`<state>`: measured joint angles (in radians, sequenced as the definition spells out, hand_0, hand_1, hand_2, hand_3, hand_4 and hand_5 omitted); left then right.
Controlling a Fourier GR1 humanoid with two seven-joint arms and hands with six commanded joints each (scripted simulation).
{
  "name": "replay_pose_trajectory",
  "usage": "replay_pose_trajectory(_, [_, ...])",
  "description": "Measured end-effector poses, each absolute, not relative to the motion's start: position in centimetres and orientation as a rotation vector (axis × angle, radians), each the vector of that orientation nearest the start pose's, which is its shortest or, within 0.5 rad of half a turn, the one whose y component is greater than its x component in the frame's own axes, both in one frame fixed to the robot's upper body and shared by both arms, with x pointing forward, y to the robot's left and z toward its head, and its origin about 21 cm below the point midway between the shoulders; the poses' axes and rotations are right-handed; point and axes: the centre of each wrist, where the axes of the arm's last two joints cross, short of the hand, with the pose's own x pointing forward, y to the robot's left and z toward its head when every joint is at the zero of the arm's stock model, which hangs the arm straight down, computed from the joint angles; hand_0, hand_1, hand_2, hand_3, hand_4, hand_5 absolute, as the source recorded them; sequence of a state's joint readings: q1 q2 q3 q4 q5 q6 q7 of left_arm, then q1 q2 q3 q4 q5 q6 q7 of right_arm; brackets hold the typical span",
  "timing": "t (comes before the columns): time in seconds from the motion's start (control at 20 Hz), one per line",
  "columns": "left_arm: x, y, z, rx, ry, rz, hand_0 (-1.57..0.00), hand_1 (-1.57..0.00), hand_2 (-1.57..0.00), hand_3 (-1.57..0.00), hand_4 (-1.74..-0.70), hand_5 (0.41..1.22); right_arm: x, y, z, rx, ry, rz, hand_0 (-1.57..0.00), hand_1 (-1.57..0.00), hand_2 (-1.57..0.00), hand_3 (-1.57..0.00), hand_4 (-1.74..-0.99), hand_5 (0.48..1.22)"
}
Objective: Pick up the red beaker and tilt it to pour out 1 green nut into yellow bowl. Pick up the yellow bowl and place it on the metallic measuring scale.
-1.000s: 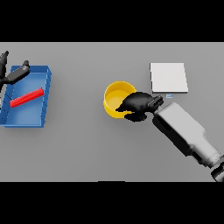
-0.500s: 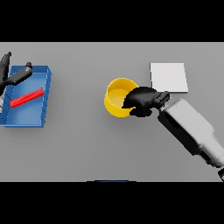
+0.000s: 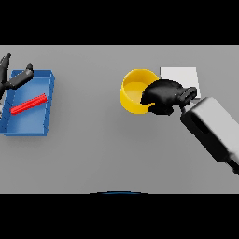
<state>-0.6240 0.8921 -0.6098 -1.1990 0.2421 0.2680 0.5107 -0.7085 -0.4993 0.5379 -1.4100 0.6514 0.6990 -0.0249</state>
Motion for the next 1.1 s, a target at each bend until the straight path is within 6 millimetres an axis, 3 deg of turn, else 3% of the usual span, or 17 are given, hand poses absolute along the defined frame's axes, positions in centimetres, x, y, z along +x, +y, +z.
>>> replay_pose_trajectory(0.2, [35.3,32.5,12.2,0.741,-1.102,-0.532,0.00,0.00,0.00,0.00,-0.81,0.741,35.9,-17.6,15.8,-0.474,-1.239,1.967,-1.57,-1.57,-1.57,-1.33,-1.720,1.221])
replay_pose_trajectory(0.3, [35.4,32.3,12.5,0.746,-1.106,-0.530,0.00,0.00,0.00,0.00,-0.80,0.737,36.7,-18.8,16.7,-0.548,-1.235,1.928,-1.57,-1.57,-1.57,-1.27,-1.719,1.221])
replay_pose_trajectory(0.55, [34.8,31.4,12.9,0.753,-1.080,-0.530,0.00,0.00,0.00,0.00,-0.82,0.750,39.2,-22.4,16.4,-0.623,-1.205,1.806,-1.57,-1.57,-1.57,-1.21,-1.720,1.221])
replay_pose_trajectory(0.8, [34.6,32.1,13.1,0.769,-1.064,-0.520,0.00,0.00,0.00,0.00,-0.83,0.774,40.7,-25.0,14.8,-0.647,-1.161,1.718,-1.57,-1.57,-1.57,-1.17,-1.720,1.221])
replay_pose_trajectory(1.1, [34.8,32.0,12.9,0.762,-1.043,-0.517,0.00,0.00,0.00,0.00,-0.81,0.757,42.2,-27.2,12.2,-0.681,-1.099,1.655,-1.57,-1.57,-1.57,-1.36,-1.724,1.221])
